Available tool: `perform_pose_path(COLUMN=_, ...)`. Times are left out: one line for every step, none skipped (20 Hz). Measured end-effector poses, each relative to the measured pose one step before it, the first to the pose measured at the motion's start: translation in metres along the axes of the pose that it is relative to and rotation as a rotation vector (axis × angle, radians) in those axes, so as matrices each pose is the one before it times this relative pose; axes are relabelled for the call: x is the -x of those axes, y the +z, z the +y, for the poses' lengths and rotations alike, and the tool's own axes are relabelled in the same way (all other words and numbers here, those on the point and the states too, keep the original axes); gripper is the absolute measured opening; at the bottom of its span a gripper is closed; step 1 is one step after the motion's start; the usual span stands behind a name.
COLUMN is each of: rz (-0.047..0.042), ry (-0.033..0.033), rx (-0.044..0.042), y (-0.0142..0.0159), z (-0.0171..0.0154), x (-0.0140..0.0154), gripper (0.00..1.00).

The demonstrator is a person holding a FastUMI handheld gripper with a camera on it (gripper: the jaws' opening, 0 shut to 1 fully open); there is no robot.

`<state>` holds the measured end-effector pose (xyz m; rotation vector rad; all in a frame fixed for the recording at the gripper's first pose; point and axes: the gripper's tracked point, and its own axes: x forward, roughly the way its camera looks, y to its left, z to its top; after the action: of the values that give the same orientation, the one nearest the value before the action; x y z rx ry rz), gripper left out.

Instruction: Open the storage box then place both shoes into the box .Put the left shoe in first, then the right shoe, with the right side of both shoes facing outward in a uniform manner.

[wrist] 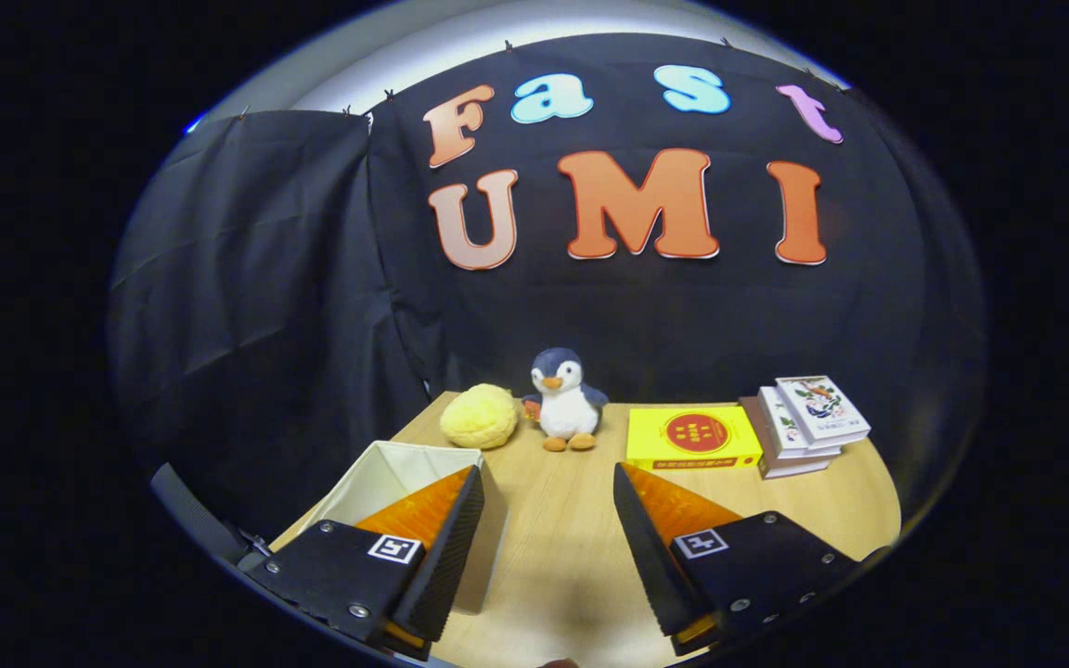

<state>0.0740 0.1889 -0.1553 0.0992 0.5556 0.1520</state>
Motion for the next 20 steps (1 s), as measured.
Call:
perform_pose_path(rz=-0.02787, ry=-0.01328, rx=-0.00317, y=0.00851, z=-0.0142, x=0.00873, gripper=0.86)
perform_pose_path(rz=-0.02982, ry=-0.01083, rx=-0.00322, y=0.00897, z=-0.01197, x=0.00787, gripper=0.89)
perform_pose_path(rz=-0.0283, ry=-0.01153, rx=-0.00488, y=0.00845, z=-0.01306, x=0.00575, gripper=0.9)
perform_pose_path(rz=-0.04017, ry=-0.00816, rx=0.00046, y=0.01029, z=-0.01263, x=0.00731, gripper=0.95)
perform_pose_path(rz=-0.05035, ry=-0.01084, rx=0.00852, y=0.01192, z=-0.01325, x=0.00385, gripper=0.96)
perform_pose_path(rz=-0.04665, ry=-0.01258, rx=0.01544, y=0.0099, z=-0.0147, x=0.00478, gripper=0.97)
perform_pose_path(rz=-0.034, ry=-0.01506, rx=0.01062, y=0.00767, z=-0.01313, x=0.00412, gripper=0.97)
perform_pose_path(rz=-0.02294, ry=-0.01408, rx=0.00123, y=0.003, z=-0.01043, x=0.00622, gripper=0.97)
perform_pose_path(rz=-0.02728, ry=-0.00635, rx=-0.00014, y=0.00454, z=-0.00935, x=0.00517, gripper=0.97)
perform_pose_path(rz=-0.03458, ry=-0.00459, rx=0.00534, y=0.00776, z=-0.00786, x=0.00242, gripper=0.97)
perform_pose_path(rz=-0.03499, ry=-0.00473, rx=0.01274, y=0.00863, z=-0.00824, x=0.00223, gripper=0.97)
perform_pose_path(rz=-0.03232, ry=-0.00641, rx=0.011, y=0.00393, z=-0.00772, x=0.00186, gripper=0.97)
perform_pose_path(rz=-0.01982, ry=-0.00366, rx=0.00841, y=0.00406, z=-0.00534, x=0.00219, gripper=0.97)
perform_pose_path(rz=-0.01642, ry=0.00016, rx=0.00233, y=0.00204, z=-0.00327, x=0.00332, gripper=0.97)
perform_pose_path(rz=-0.01447, ry=-0.00012, rx=-0.00105, y=0.00268, z=-0.0021, x=0.00117, gripper=0.97)
perform_pose_path(rz=-0.01777, ry=0.00546, rx=0.00108, y=0.00379, z=-0.00291, x=0.00196, gripper=0.97)
perform_pose_path(rz=-0.01847, ry=0.00844, rx=0.0036, y=0.00482, z=-0.00079, x=0.00241, gripper=0.97)
perform_pose_path(rz=-0.01849, ry=0.00758, rx=0.00699, y=0.00118, z=-0.00026, x=-0.00075, gripper=0.97)
perform_pose_path(rz=-0.01759, ry=0.0057, rx=0.0078, y=0.00273, z=-0.00111, x=0.0022, gripper=0.97)
perform_pose_path(rz=-0.0159, ry=0.00546, rx=0.0084, y=0.00227, z=-0.00015, x=0.00048, gripper=0.97)
